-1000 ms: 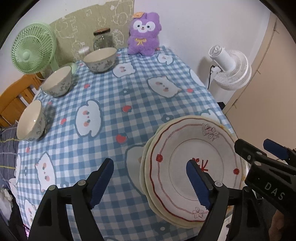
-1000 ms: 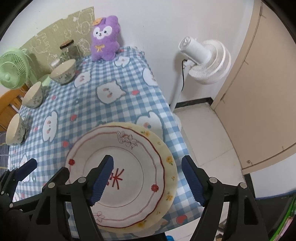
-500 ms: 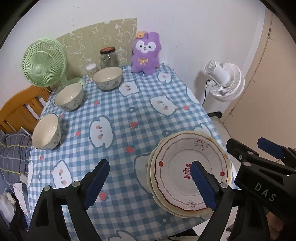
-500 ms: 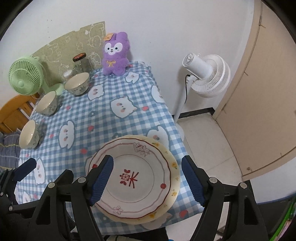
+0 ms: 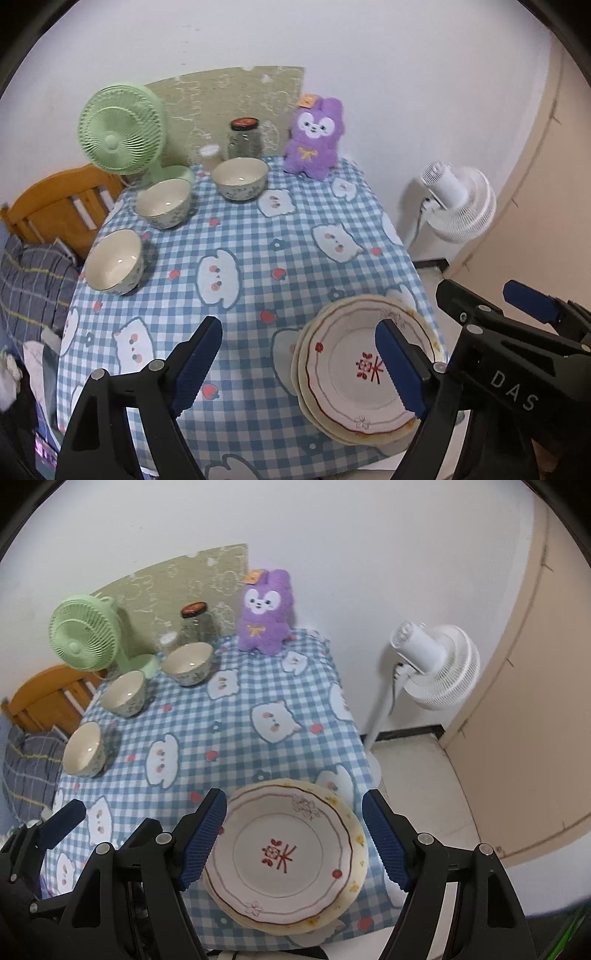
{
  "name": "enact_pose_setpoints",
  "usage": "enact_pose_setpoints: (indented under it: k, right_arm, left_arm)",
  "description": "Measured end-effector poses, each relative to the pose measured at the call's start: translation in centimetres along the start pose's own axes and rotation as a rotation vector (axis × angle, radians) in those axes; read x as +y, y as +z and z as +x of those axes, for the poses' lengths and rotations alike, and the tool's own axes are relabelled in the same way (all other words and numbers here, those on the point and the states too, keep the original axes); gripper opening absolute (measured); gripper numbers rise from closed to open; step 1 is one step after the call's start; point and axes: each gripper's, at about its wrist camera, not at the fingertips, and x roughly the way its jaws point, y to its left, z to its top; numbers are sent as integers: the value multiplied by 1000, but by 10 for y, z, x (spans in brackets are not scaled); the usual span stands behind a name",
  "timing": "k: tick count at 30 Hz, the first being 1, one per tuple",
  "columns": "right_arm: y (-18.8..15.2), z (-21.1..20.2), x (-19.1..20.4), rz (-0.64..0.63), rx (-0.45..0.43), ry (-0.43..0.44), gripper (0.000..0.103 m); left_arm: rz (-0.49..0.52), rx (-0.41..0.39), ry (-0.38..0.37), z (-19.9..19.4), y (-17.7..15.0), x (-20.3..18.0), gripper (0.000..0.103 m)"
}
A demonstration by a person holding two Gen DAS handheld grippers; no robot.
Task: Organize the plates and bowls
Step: 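Open both grippers and pull them back from the three-plate stack, then move both grippers to the rim of the large cream bowl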
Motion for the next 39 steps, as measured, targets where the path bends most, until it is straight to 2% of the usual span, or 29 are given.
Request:
enact_pose_setpoints:
  k: [7, 12, 20, 27, 39]
  right_arm:
    - [14, -2, 20, -79, -39, 46, 79]
    - [19, -2, 40, -111, -38, 82, 79]
    - [26, 0, 82, -89, -36, 63, 79]
    - [31, 2, 124, -46, -22, 46, 79]
    - [37, 14, 184, 2, -17, 7, 79]
  left_arm:
    - [-67, -31, 70, -7, 7, 9, 84]
    - [-90, -22, 78, -8, 9, 23, 81]
    - [-87, -24, 113, -7, 15, 59, 81]
    - [-47, -8, 96, -5, 26, 98, 77]
    - [-5, 6, 69, 9, 38, 162, 76]
